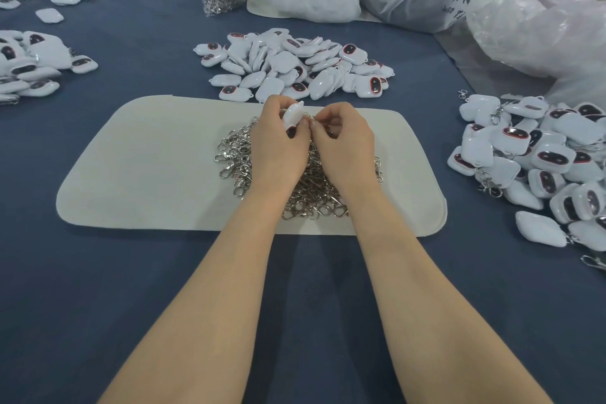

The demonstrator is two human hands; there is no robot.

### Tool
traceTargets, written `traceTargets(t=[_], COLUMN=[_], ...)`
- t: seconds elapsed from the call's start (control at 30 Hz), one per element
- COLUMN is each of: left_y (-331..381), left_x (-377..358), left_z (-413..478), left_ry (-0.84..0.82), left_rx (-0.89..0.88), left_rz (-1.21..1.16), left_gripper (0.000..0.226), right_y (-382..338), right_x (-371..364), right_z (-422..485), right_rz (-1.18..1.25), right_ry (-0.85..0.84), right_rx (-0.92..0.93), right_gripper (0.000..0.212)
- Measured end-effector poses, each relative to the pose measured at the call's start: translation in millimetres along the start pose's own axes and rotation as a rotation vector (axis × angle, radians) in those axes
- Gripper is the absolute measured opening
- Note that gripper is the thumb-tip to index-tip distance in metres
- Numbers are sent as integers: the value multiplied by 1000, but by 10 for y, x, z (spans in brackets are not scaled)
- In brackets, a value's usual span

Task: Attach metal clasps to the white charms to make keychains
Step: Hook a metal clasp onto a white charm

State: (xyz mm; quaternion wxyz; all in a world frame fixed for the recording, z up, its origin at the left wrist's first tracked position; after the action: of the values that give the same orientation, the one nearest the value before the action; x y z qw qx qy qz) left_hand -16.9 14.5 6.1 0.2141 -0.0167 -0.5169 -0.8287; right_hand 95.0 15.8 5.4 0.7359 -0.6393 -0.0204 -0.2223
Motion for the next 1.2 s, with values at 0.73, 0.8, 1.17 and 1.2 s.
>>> traceTargets(t=[0.73,0.8,1.17,1.2], left_y=[27,19,35,25], left_x=[-8,-24,-80,-79], left_z=[-25,-25,-47,-44], left_ry=[-57,-93,-251,-252], left_rx=[0,20,125,129], left_rz=[52,54,-59,-56], left_gripper=[16,18,17,17], right_y=[-41,-24,32,32], right_x=[30,63,188,187], right_z=[-21,-11,49,49], right_rz=[-69,-82,-111,-113], right_ry=[-67,-27,112,112], right_rx=[92,73,21,21], right_gripper=[14,15,11,11])
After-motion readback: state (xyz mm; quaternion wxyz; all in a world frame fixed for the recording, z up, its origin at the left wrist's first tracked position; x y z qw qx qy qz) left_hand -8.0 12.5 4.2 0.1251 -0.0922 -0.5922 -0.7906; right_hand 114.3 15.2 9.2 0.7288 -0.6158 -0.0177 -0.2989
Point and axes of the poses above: each hand's wrist, its own z-axis towards the middle knuckle, its own x-axis out of the back of the hand, y = z × x, the point moved 5 cm from there along z, towards the middle knuckle, and after that the axes turned 8 degrees about -x, right-handed, at the moved point
